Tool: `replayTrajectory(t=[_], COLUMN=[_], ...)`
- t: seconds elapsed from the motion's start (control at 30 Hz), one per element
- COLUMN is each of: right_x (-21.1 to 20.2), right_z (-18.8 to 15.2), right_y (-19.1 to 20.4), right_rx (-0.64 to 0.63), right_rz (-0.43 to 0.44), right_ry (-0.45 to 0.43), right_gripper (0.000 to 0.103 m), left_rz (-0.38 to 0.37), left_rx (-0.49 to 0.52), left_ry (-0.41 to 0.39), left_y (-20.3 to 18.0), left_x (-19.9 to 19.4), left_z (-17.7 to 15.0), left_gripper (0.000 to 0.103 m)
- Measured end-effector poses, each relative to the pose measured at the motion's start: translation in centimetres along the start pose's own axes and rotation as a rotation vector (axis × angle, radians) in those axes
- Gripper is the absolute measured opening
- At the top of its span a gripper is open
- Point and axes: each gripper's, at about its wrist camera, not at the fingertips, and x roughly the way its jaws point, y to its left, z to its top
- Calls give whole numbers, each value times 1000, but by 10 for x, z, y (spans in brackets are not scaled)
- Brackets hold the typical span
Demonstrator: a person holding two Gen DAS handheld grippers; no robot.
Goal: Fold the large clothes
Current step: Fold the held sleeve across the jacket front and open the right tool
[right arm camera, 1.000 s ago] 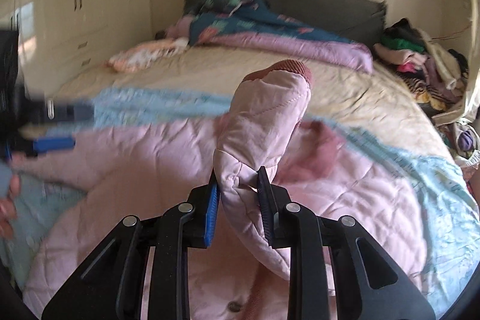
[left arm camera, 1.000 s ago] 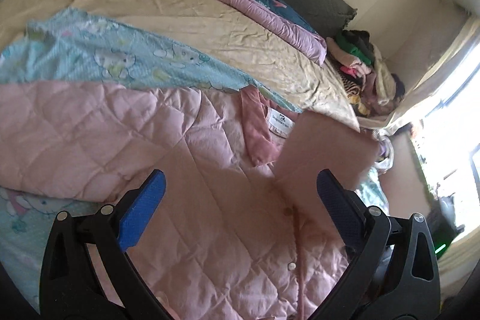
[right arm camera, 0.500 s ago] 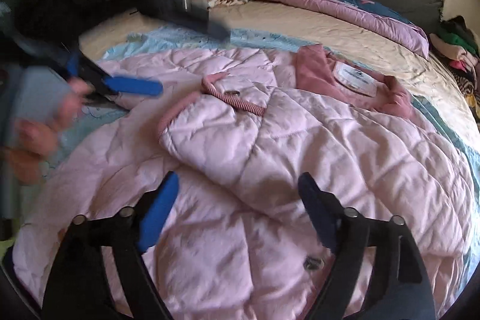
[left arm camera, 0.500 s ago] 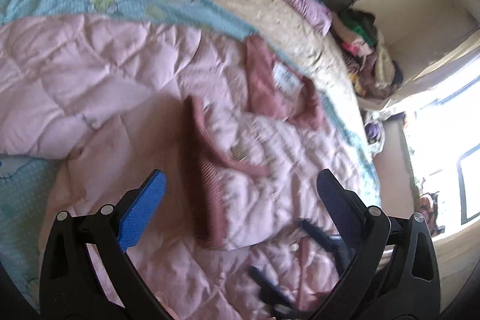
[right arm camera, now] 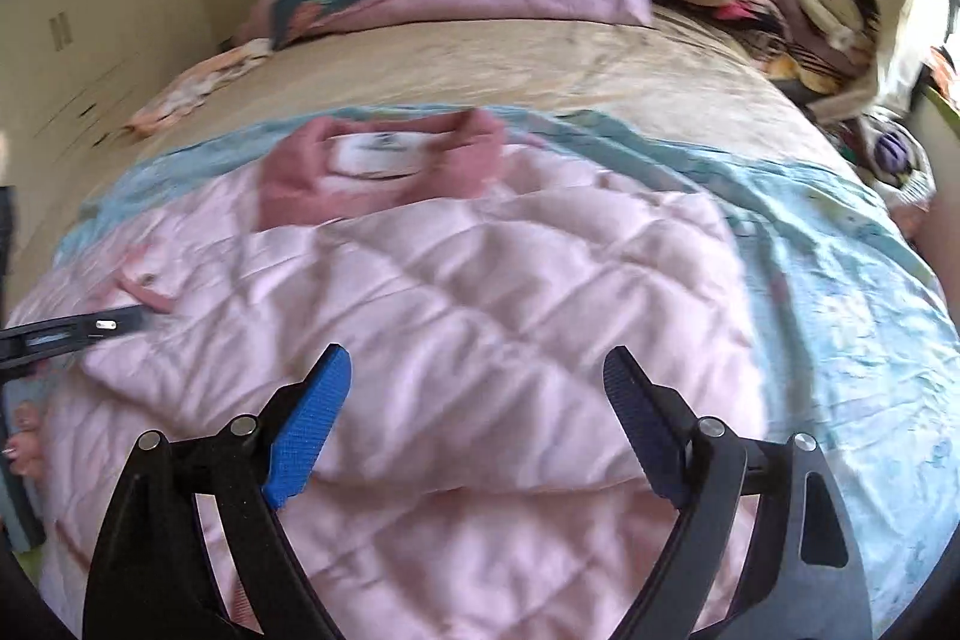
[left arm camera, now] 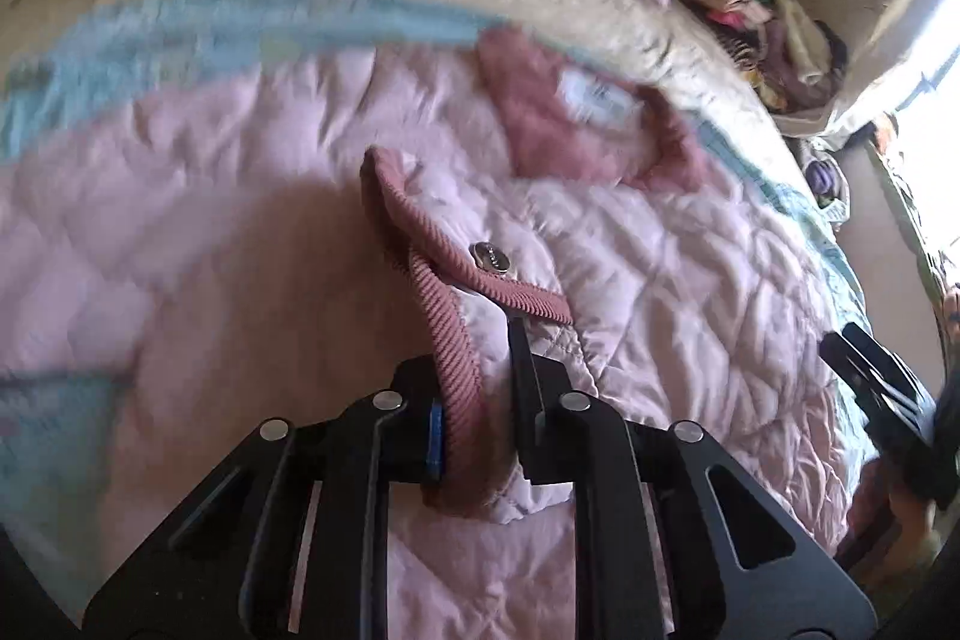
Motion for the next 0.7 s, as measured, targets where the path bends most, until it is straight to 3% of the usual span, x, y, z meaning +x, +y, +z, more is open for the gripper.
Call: replayTrajectory(t=[0.13, 0.27, 0.37, 0.53, 0.63, 0.7], right_x=[17, 46, 58, 44, 24, 8], right_z=[3, -9, -18, -15, -12, -9], right_y=[-17, -35, -38, -28, -19, -11], right_rx=[13, 92, 104, 97, 93, 91], right_rz=[-33, -60, -76, -88, -67, -49], right_ry=[51, 159, 170, 155, 111, 75], right_gripper=[85, 86, 87, 88, 90, 95], left_rz=[43, 79, 92, 99, 95, 101], left_rx=[48, 49, 37, 34, 44, 53], left_ry=[-53, -19, 33, 41, 33, 14], left_y=[-1, 4, 10, 13, 10, 8], left_x=[-15, 4, 25, 21, 12, 2], left_z=[10, 13, 3, -3, -3, -3], left_gripper=[8, 9, 10, 17, 31, 49])
